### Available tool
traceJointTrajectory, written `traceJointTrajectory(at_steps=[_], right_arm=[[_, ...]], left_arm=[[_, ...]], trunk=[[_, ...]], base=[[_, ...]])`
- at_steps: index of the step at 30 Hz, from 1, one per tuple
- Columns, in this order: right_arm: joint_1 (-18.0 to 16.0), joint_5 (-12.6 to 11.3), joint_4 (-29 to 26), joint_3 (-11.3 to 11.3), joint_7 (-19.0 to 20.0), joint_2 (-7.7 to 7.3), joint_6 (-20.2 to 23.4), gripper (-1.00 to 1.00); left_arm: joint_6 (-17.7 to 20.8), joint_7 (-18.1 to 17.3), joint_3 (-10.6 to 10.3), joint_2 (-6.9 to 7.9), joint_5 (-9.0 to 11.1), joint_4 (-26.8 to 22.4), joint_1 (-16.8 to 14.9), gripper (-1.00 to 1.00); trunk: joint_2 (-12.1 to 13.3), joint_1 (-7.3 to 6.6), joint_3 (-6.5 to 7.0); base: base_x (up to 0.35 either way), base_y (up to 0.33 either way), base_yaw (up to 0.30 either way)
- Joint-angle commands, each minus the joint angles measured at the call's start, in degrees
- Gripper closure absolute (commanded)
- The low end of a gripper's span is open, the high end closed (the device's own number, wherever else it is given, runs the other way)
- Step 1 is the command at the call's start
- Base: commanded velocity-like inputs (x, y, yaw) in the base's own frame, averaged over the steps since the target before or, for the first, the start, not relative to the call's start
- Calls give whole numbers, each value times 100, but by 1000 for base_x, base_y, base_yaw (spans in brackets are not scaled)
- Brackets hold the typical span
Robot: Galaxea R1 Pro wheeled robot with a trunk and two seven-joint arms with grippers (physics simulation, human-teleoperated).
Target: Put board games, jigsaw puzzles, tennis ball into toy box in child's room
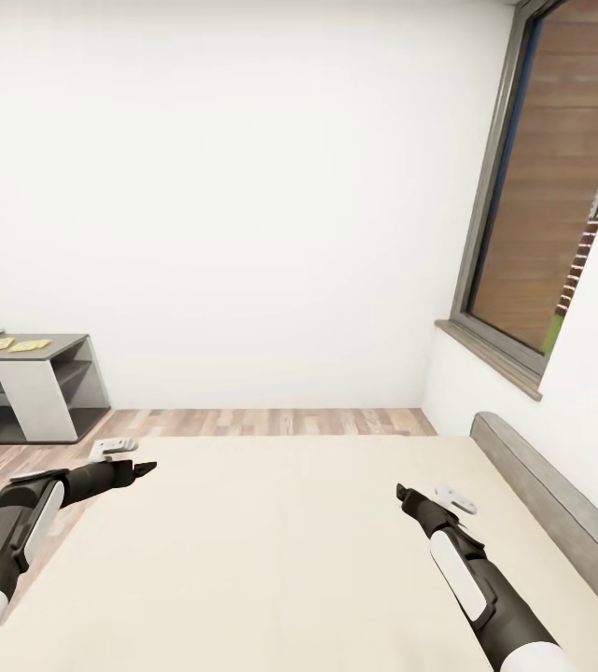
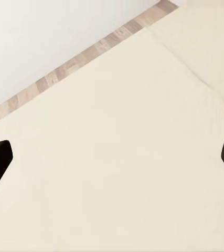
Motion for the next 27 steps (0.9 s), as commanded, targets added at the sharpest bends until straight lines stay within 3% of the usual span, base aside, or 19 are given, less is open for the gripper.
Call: traceJointTrajectory(at_steps=[1, 27], right_arm=[[-1, -37, -8, 25, -47, -7, 12, -100], [-1, -33, -8, 31, -42, 4, 12, -100]], left_arm=[[53, 4, 8, 0, 56, -3, -2, -100], [50, 0, 11, 0, 56, -3, -2, -100]], trunk=[[-6, 3, -3], [-6, 3, -3]], base=[[0, -299, 0], [0, -298, 0]])
